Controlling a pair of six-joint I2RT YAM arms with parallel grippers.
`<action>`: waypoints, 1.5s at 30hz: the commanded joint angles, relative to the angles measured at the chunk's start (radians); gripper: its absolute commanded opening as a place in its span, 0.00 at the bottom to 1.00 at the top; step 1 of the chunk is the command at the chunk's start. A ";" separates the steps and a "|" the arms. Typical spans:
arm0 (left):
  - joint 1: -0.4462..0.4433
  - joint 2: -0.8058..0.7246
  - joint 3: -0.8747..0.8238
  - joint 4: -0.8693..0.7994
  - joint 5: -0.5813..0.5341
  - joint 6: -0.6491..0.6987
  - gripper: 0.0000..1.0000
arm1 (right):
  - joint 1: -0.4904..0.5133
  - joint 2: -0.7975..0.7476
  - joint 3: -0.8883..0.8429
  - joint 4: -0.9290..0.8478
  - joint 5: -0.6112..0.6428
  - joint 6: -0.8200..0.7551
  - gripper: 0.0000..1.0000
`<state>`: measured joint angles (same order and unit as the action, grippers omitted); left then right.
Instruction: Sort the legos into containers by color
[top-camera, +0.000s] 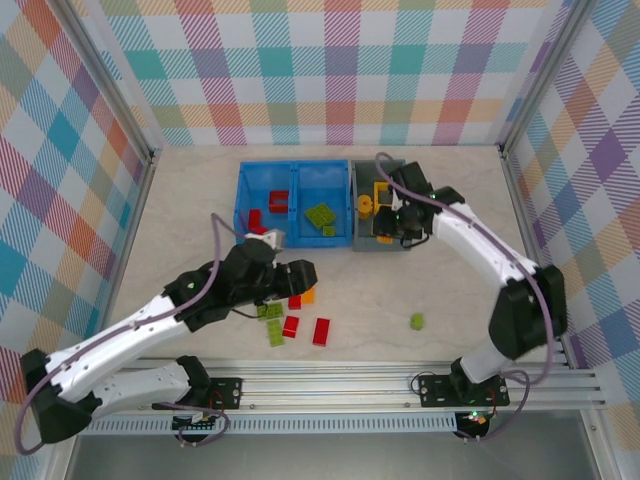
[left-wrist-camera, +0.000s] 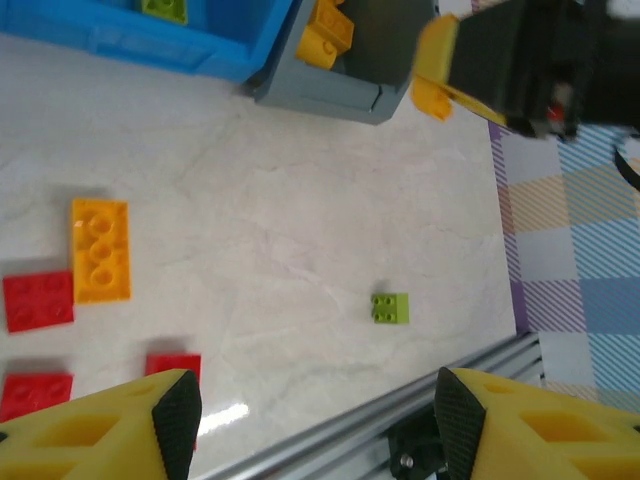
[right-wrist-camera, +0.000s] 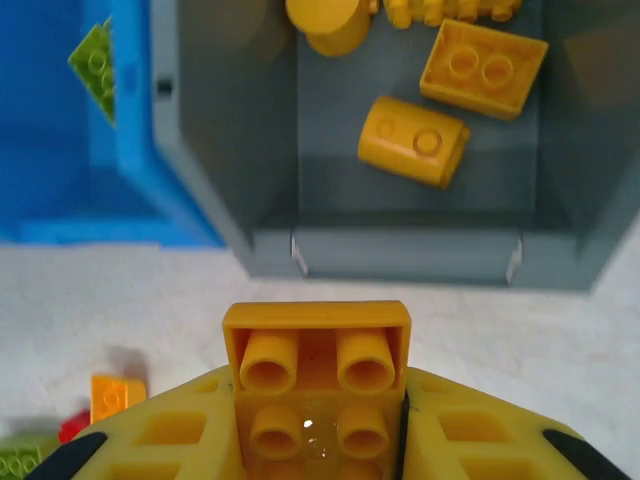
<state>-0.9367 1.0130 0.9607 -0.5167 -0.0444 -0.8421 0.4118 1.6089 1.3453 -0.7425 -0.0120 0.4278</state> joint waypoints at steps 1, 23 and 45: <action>-0.066 0.074 0.095 0.061 -0.130 0.078 0.64 | -0.054 0.131 0.105 0.024 -0.146 -0.026 0.33; -0.294 0.375 0.297 0.026 -0.393 0.140 0.64 | -0.094 0.425 0.344 -0.053 -0.191 -0.010 0.57; -0.197 0.390 0.108 -0.226 -0.196 -0.038 0.62 | 0.277 -0.519 -0.237 -0.063 0.030 0.103 0.56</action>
<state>-1.1145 1.3689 1.1042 -0.7578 -0.3241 -0.8448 0.6243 1.1561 1.2003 -0.7486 -0.0170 0.4480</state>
